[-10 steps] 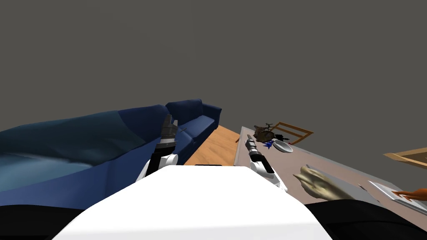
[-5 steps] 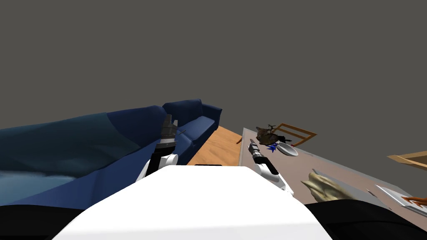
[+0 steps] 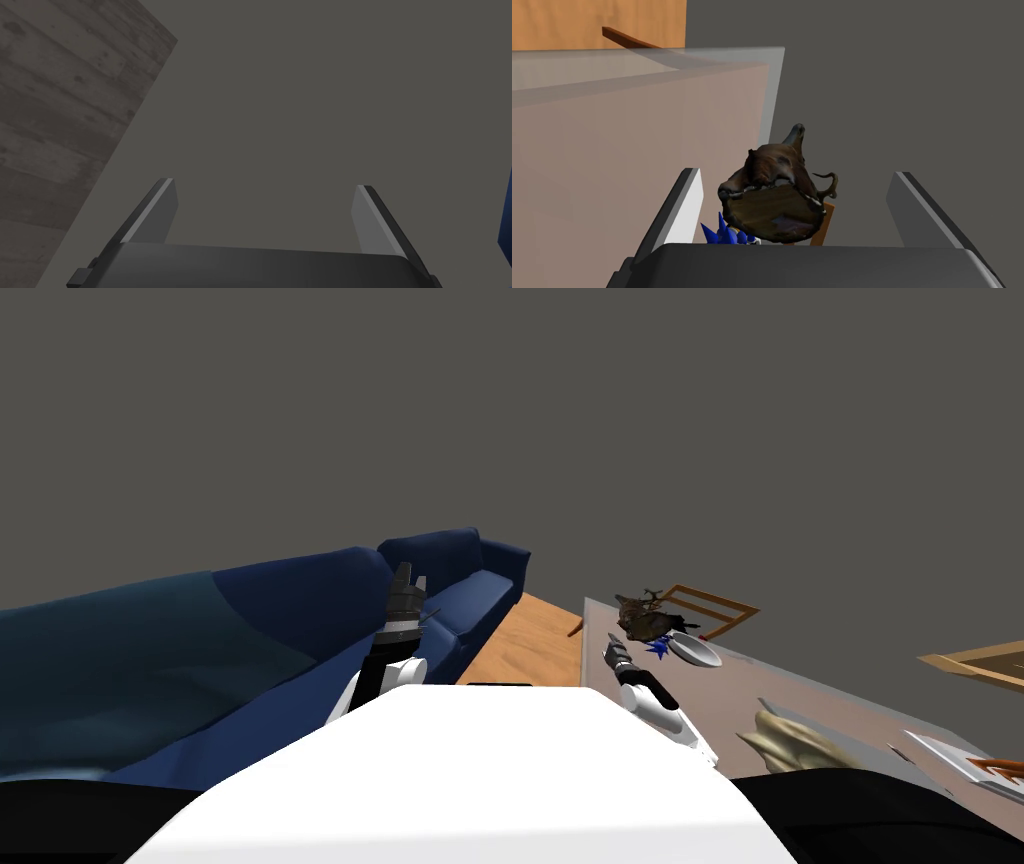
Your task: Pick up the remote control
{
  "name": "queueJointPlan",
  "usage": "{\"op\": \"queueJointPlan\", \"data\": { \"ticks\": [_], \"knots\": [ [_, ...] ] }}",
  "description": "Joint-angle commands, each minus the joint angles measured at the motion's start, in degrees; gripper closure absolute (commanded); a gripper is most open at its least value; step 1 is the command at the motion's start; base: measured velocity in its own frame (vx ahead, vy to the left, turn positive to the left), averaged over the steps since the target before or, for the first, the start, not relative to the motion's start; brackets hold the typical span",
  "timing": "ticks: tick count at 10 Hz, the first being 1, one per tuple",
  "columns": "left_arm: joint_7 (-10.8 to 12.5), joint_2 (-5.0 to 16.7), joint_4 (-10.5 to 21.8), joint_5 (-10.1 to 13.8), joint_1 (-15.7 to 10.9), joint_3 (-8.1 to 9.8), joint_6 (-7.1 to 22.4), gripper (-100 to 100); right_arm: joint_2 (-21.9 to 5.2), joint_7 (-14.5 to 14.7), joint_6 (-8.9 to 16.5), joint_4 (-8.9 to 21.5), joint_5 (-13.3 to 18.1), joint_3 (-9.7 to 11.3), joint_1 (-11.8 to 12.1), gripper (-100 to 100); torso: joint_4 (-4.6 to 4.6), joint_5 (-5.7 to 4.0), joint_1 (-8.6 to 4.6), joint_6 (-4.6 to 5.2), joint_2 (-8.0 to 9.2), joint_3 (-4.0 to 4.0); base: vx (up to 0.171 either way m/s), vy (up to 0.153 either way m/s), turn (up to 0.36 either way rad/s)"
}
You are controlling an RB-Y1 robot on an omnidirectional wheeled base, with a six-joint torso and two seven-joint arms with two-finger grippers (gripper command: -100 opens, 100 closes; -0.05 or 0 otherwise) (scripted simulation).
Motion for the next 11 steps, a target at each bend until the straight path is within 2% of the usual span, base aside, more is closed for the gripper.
{"op": "queueJointPlan", "data": {
  "ticks": [1, 2, 4, 5, 6, 7, 8, 9, 10, 11],
  "knots": [
    [0.0, 0.0, 0.0, 0.0, 0.0, 0.0, 0.0, 0, -0.9, -0.4, 0.7, 2.4, -1.5, -0.1, 0.6, -100, 0.0, 0.0, 0.0, 0.0, 0.0, 0.0, 0.127, 0.044, -0.061],
    [0.0, 0.0, 0.0, 0.0, 0.0, 0.0, 0.0, 0, -1.6, -0.8, 3.2, 3.9, -3.7, -1.2, 0.4, -100, 0.01, -0.01, -0.09, -0.01, 0.13, 0.06, 0.163, 0.033, -0.109],
    [0.0, 0.0, 0.0, 0.0, 0.0, 0.0, 0.0, 0, -1.6, -0.8, 3.2, 5.8, -3.7, -1.2, 0.4, -100, 0.0, -0.04, -0.17, -0.03, 0.03, 0.01, 0.115, 0.019, -0.035],
    [0.0, 0.0, 0.0, 0.0, 0.0, 0.0, 0.0, 0, -2.2, -1.3, 5.6, 7.8, -5.8, -2.4, 0.2, -100, 0.04, -0.05, -0.23, -0.03, 0.26, 0.13, 0.127, 0.039, -0.125],
    [0.0, 0.0, 0.0, 0.0, 0.0, 0.0, 0.0, 0, -2.2, -1.3, 5.6, 9.2, -5.8, -2.4, 0.2, -100, 0.04, -0.03, -0.17, 0.01, 0.17, 0.1, 0.129, 0.023, -0.084],
    [0.0, 0.0, 0.0, 0.0, 0.0, 0.0, 0.0, 0, -2.7, -2.0, 7.3, 12.0, -7.8, -3.6, -0.1, -100, 0.03, -0.05, -0.21, -0.02, 0.16, 0.08, 0.144, 0.005, -0.146],
    [0.0, 0.0, 0.0, 0.0, 0.0, 0.01, 0.0, 0, -2.7, -2.0, 7.7, 12.5, -7.8, -3.6, -0.1, -100, 0.02, -0.06, -0.27, 0.02, 0.11, 0.06, 0.139, 0.014, -0.08],
    [0.0, 0.0, 0.0, 0.0, 0.0, 0.0, 0.0, 0, -3.1, -2.7, 9.4, 15.2, -9.8, -4.8, -0.2, -100, 0.02, -0.05, -0.24, -0.03, 0.11, 0.06, 0.188, 0.017, -0.176],
    [0.0, 0.0, 0.0, 0.0, 0.0, 0.01, 0.0, 0, -3.1, -2.7, 10.5, 15.8, -9.8, -4.8, -0.2, -100, -0.01, -0.05, -0.23, 0.0, -0.03, -0.02, 0.157, 0.009, -0.073],
    [0.0, 0.0, 0.0, 0.0, 0.0, 0.0, 0.0, 0, -3.4, -3.6, 12.8, 17.5, -11.6, -6.0, -0.4, -100, -0.01, -0.06, -0.27, -0.03, 0.04, 0.01, 0.162, -0.006, -0.138]
  ]
}}
